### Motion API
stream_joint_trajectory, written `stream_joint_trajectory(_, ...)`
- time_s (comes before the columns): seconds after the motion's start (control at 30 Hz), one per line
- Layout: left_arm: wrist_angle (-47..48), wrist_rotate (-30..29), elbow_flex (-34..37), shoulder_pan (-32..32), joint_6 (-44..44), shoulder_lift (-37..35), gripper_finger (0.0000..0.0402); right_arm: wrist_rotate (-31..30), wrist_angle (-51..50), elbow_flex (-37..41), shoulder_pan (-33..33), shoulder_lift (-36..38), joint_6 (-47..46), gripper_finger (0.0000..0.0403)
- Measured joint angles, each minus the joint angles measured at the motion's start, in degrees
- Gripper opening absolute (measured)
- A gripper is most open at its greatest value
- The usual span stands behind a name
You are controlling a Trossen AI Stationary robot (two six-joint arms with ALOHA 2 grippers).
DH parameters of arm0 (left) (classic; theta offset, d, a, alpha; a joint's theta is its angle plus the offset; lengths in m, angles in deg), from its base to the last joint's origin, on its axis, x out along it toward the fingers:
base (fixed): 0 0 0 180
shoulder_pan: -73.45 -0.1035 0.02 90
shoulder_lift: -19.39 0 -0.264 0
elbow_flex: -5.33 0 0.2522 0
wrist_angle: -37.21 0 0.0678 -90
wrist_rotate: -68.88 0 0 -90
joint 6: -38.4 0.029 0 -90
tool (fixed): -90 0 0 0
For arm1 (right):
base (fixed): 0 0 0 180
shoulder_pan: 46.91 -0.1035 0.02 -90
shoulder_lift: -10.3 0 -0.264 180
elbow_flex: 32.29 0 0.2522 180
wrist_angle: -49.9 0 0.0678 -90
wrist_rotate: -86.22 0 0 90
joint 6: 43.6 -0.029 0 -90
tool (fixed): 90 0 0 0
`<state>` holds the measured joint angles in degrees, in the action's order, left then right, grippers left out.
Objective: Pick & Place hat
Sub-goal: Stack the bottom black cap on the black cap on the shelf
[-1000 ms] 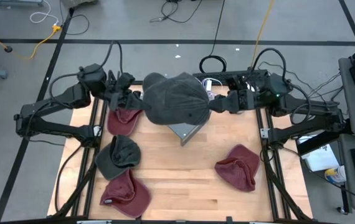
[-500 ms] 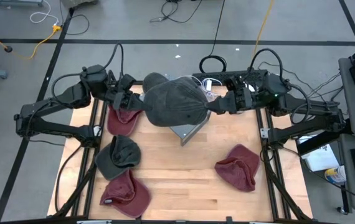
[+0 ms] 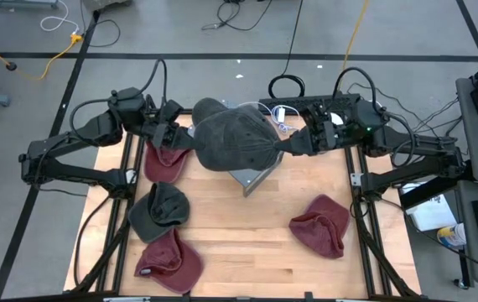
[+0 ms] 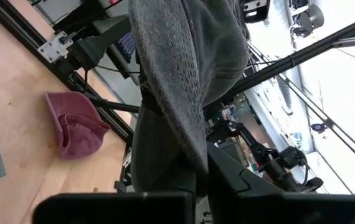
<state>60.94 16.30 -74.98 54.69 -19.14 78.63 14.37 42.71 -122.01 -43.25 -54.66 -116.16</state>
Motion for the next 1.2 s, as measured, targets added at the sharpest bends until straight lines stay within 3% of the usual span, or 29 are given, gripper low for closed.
stream_joint_trajectory(0.13,-0.7,0.2,0.0,-0.1,1.4,0.0,0.0072,-0.2,0.5,0.0,0.0,0.5,0.1,0.0018)
stream_joint_trajectory(0.37,2.0,-2.5,0.0,-3.1,2.0,0.0,0.0128,-8.0,6.7,0.0,0.0,1.6,1.0,0.0018)
stream_joint_trajectory(0.8,3.0,-3.8,0.0,-5.3,8.1,-0.9,0.0115,-24.1,12.2,0.0,0.0,0.8,9.3,0.0018)
stream_joint_trajectory(1.2,1.8,-3.4,0.0,-8.5,27.9,-8.3,0.0124,-27.3,28.6,0.0,3.4,-10.1,18.0,0.0018)
